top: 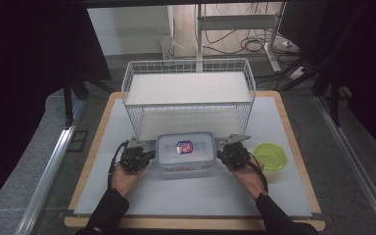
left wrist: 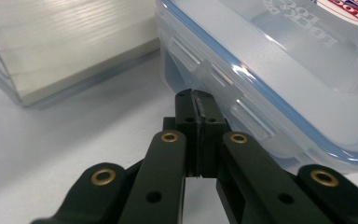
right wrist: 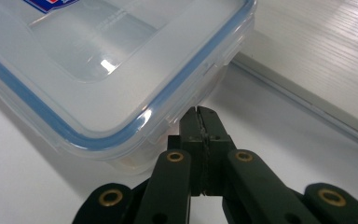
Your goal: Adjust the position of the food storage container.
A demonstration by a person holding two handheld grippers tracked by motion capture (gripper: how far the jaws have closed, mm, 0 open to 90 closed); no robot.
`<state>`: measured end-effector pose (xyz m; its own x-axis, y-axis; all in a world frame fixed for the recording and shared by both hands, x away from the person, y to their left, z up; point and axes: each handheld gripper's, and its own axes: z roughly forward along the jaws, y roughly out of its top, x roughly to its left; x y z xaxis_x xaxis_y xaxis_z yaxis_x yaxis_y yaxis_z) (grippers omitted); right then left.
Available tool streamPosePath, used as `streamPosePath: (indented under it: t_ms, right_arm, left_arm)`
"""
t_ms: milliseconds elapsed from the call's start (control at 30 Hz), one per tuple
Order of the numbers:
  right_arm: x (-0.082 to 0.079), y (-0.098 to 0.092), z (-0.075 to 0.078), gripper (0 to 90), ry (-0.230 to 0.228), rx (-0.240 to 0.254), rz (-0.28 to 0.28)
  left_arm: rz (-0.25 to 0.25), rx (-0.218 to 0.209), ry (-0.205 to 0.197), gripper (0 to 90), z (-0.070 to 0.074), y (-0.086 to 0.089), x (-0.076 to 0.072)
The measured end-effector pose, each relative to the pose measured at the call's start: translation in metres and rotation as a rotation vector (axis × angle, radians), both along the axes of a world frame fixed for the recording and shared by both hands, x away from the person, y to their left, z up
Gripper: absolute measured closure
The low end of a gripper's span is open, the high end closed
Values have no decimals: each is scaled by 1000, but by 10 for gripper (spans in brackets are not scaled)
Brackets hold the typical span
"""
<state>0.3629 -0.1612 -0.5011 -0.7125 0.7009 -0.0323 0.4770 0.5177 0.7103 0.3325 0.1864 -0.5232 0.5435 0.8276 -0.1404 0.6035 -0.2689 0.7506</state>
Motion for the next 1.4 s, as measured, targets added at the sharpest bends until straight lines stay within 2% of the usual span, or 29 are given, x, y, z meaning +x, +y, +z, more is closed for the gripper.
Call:
streamPosePath:
  t_ms: [233,367,467,500,567,633,833,867,900,933,967,1000,1167,1333,1400]
  right_arm:
    - [-15,-4,2,897,2,-22,6]
    - [-22,-9,3,897,5,-28,4]
    - [-17,-11,3,897,11,-14,-23]
    - [-14,-10,3,897,1,-12,-33]
    - [-9,-9,2,896,-14,-12,-50]
    - [-5,-8,1,897,-7,-2,-56]
    - [-9,-10,2,898,-5,-21,-49]
    - [-10,-11,2,898,-3,-21,-51]
    - [-11,-11,2,898,-1,-23,-50]
    - [-13,-11,3,898,-2,-23,-47]
    - [-15,-12,3,899,-1,-26,-43]
    - [-17,-12,3,898,-5,-30,-38]
    - [-24,-14,5,898,-2,-53,-32]
    - [-32,-16,6,898,-10,-71,-33]
    - [-35,-17,7,898,-16,-83,-29]
  left_arm:
    - [-16,-1,11,898,1,-5,-8]
    - [-48,-11,9,898,1,-8,-10]
    - [-40,5,-4,891,1,-9,-7]
    - [-12,17,-30,875,4,-9,-2]
    - [5,8,-41,863,4,-9,0]
    - [4,0,-45,880,3,-10,0]
    - [-14,-44,-30,898,5,-9,-3]
    - [-19,-82,-39,899,9,-8,-7]
    - [-28,-84,-41,898,11,-8,-9]
    - [-28,-84,-41,899,11,-8,-9]
    - [-31,-66,-46,898,13,-10,-13]
    - [-34,-79,-39,899,12,-10,-15]
    - [-48,-62,-40,899,14,-14,-27]
    - [-63,-77,-20,899,15,-16,-40]
    - [-75,-59,-30,899,15,-17,-42]
